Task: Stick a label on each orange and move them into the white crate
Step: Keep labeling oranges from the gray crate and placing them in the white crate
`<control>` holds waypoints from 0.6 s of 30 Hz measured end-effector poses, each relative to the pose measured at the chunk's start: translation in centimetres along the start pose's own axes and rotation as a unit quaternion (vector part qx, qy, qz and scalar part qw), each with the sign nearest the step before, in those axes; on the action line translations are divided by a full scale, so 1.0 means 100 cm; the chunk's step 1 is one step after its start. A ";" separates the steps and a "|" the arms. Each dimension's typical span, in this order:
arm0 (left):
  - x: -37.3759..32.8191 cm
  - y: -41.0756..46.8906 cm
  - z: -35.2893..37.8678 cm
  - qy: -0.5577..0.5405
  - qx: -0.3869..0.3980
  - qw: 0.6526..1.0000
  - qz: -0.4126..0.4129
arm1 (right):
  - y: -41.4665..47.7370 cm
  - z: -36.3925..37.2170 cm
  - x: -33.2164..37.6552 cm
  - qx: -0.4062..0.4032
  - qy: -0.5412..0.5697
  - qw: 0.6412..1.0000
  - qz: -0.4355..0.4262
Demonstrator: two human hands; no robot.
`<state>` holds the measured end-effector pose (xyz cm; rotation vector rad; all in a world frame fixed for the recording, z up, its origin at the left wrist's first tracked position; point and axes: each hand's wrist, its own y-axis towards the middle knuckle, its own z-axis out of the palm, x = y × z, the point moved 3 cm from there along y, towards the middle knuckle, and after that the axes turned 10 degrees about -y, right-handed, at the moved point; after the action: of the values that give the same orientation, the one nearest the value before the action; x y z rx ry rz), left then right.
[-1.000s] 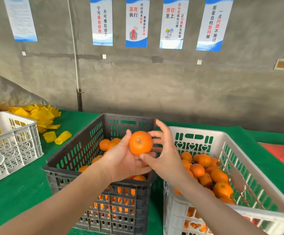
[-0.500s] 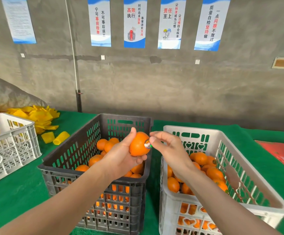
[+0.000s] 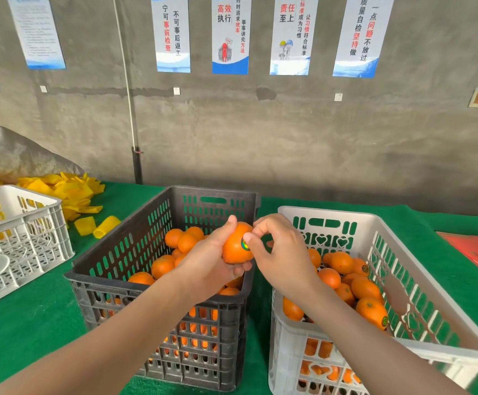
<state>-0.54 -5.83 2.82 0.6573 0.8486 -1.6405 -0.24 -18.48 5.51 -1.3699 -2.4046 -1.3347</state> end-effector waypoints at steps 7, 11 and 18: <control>0.002 0.000 0.003 0.011 -0.024 1.000 0.009 | -0.007 -0.001 -0.009 -0.036 0.016 0.997 0.059; 0.013 0.005 0.004 0.021 -0.020 1.000 -0.007 | -0.018 0.006 -0.019 0.005 0.092 0.994 0.058; 0.040 0.032 0.032 0.166 0.020 0.986 0.023 | -0.025 0.010 -0.061 -0.008 0.095 0.991 0.097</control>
<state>1.76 -11.13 0.91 0.9899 1.0315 -1.5310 1.89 -22.38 0.57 -1.3701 -2.0862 -1.3682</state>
